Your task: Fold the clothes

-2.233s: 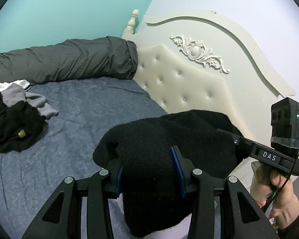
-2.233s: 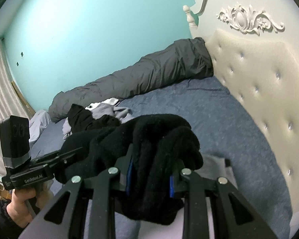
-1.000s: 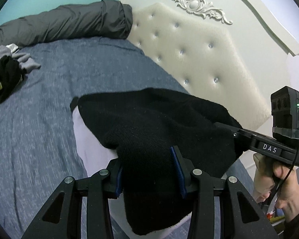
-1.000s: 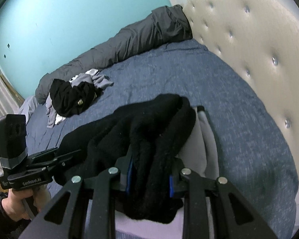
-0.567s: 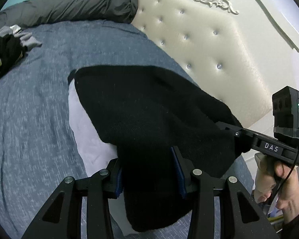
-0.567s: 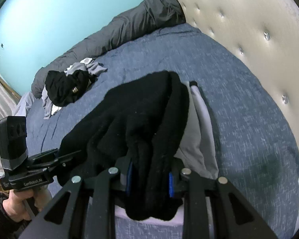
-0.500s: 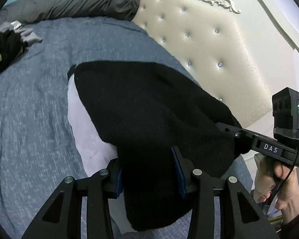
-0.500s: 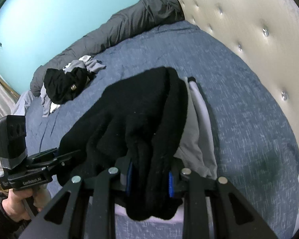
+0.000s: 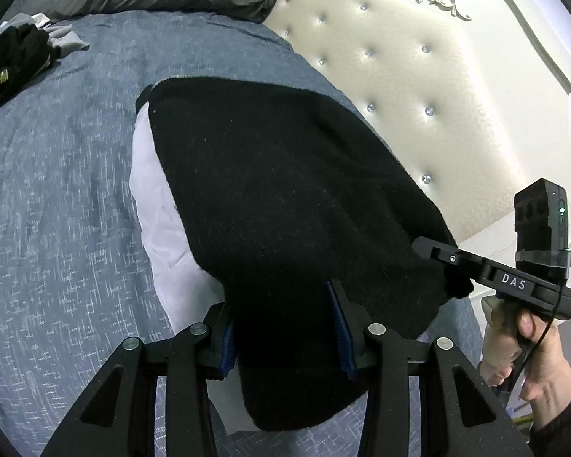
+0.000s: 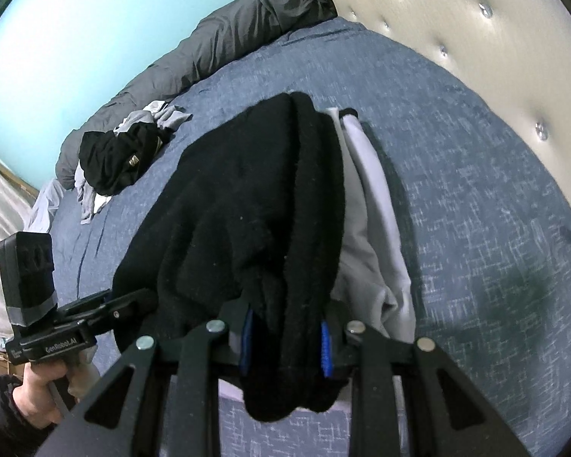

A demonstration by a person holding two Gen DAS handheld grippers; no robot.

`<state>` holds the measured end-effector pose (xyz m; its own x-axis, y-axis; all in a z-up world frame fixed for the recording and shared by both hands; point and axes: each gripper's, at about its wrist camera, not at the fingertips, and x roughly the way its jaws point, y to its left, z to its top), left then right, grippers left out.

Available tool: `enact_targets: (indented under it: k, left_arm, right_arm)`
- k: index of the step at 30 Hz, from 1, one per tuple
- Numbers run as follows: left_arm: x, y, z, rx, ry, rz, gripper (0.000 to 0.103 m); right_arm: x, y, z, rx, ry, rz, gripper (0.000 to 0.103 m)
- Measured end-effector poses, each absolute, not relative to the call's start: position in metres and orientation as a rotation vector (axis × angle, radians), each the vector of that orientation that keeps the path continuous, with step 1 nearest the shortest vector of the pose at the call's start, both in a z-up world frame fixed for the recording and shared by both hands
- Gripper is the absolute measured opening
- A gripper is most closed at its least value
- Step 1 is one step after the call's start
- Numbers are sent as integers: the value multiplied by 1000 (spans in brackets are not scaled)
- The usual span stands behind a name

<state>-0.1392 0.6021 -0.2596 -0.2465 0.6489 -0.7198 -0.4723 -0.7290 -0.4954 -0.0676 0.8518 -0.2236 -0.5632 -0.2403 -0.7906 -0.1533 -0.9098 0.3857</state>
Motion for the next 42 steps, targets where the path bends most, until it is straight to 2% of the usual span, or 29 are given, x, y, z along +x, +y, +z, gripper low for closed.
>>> enact_targets:
  k: [4, 9, 11, 15, 21, 27, 28, 29, 31, 32, 36, 42]
  left_arm:
    - [-137, 599, -269, -1281, -205, 2009, 45]
    - [-136, 593, -271, -1271, -209, 1978, 45]
    - [-135, 589, -266, -1268, -200, 1981, 45]
    - [-130, 582, -247, -1232, -169, 2028, 46]
    - [-123, 567, -211, -1098, -106, 2162, 46]
    - [-124, 589, -203, -1032, 14, 2160, 46]
    - [-124, 593, -206, -1036, 19, 2154, 46]
    - [-123, 597, -207, -1041, 24, 2147, 46]
    - [-123, 604, -214, -1053, 39, 2135, 46]
    - [-123, 607, -220, -1061, 51, 2132, 46]
    - [-116, 616, -240, -1071, 125, 2130, 46]
    - [-108, 618, -262, -1063, 170, 2096, 44]
  right_arm:
    - [-58, 861, -241, 1417, -752, -2654, 29]
    - [-46, 862, -247, 1346, -782, -2699, 31]
    - [-43, 863, -247, 1334, -787, -2713, 39]
    - [-36, 867, -241, 1313, -809, -2752, 45]
    - [-32, 858, -208, 1227, -684, -2879, 46]
    - [-38, 840, -175, 1047, -542, -2997, 45]
    - [-40, 837, -172, 1028, -523, -2986, 41]
    - [-43, 832, -173, 1037, -493, -2966, 28]
    - [-51, 822, -181, 1085, -423, -2923, 14]
    - [-55, 819, -189, 1119, -403, -2906, 11]
    - [-61, 816, -218, 1221, -382, -2913, 1]
    - [-56, 834, -248, 1229, -543, -2981, 0]
